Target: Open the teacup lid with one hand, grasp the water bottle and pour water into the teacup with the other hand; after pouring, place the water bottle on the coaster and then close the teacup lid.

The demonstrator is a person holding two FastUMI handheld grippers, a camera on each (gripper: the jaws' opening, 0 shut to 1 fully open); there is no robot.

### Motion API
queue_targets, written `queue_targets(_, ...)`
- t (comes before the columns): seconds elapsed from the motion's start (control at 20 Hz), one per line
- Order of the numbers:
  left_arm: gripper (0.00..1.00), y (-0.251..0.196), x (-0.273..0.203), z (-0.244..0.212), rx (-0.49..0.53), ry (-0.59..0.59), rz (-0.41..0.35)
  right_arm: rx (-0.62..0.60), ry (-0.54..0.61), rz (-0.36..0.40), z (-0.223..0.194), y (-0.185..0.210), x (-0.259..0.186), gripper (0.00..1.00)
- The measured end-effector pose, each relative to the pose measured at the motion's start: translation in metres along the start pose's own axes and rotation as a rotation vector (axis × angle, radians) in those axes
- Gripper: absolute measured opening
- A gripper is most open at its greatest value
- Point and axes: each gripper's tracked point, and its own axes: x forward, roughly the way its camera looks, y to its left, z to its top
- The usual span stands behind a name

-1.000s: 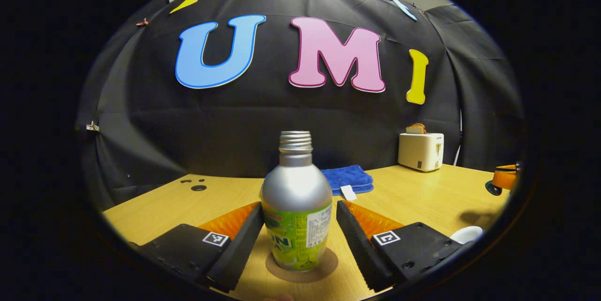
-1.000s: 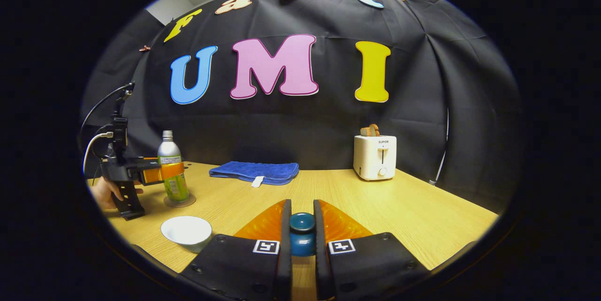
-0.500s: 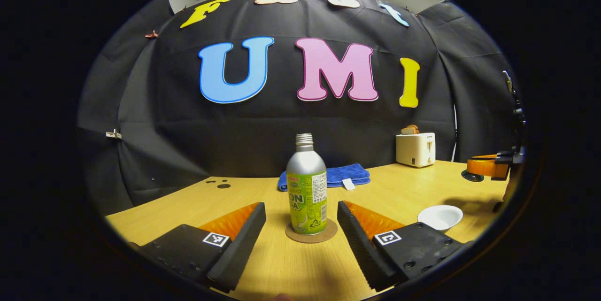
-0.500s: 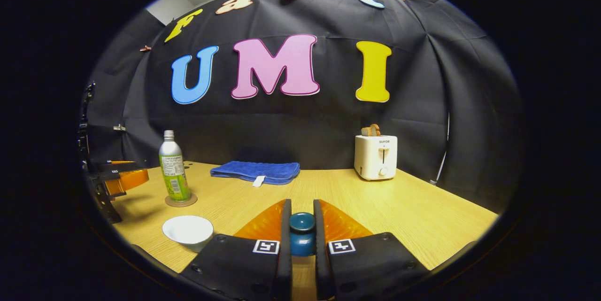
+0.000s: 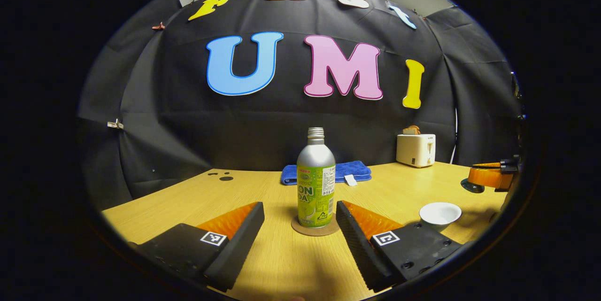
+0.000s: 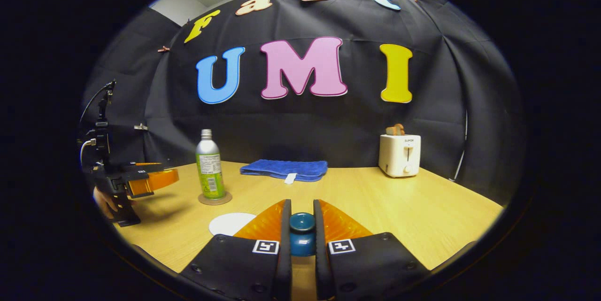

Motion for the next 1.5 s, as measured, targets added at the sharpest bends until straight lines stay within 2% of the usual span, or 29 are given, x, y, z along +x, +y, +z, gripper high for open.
queue_targets(0.2, 0.97, 0.001, 0.0, 0.0, 0.0, 0.002, -0.001, 0.003, 0.027, 0.078, -0.005, 0.043, 0.012, 0.24)
queue_targets(0.35, 0.97, 0.0, -0.001, 0.001, 0.0, 0.003, -0.005, 0.004, 0.066, 0.103, -0.012, 0.06, 0.024, 0.23)
queue_targets(0.65, 0.97, 0.0, -0.002, 0.001, 0.001, 0.005, -0.008, -0.004, 0.146, 0.128, -0.025, 0.073, 0.037, 0.25)
queue_targets(0.85, 0.97, 0.0, -0.001, 0.001, 0.001, 0.006, -0.008, -0.019, 0.197, 0.15, -0.033, 0.08, 0.037, 0.3)
queue_targets(0.9, 0.97, 0.001, -0.001, 0.002, 0.001, 0.006, -0.007, -0.014, 0.194, 0.148, -0.033, 0.078, 0.038, 0.25)
queue_targets(1.0, 0.97, 0.002, -0.002, 0.001, 0.001, 0.006, 0.001, -0.004, 0.162, 0.14, -0.026, 0.076, 0.034, 0.39)
queue_targets(1.05, 0.97, 0.002, -0.002, 0.002, 0.0, 0.006, 0.001, -0.003, 0.14, 0.138, -0.023, 0.075, 0.033, 0.53)
queue_targets(1.1, 0.97, 0.002, -0.002, 0.001, 0.0, 0.006, 0.002, -0.005, 0.115, 0.136, -0.019, 0.075, 0.03, 0.53)
queue_targets(1.25, 0.97, 0.0, -0.008, 0.002, 0.001, 0.007, 0.007, -0.014, 0.008, 0.125, -0.004, 0.073, 0.02, 0.84)
queue_targets(1.35, 0.97, 0.006, -0.012, 0.001, 0.0, 0.008, 0.045, 0.002, -0.012, 0.068, -0.003, 0.059, 0.017, 0.93)
queue_targets(1.5, 0.97, 0.0, -0.017, 0.001, 0.0, 0.008, 0.051, -0.001, -0.017, 0.005, -0.001, 0.046, 0.014, 0.96)
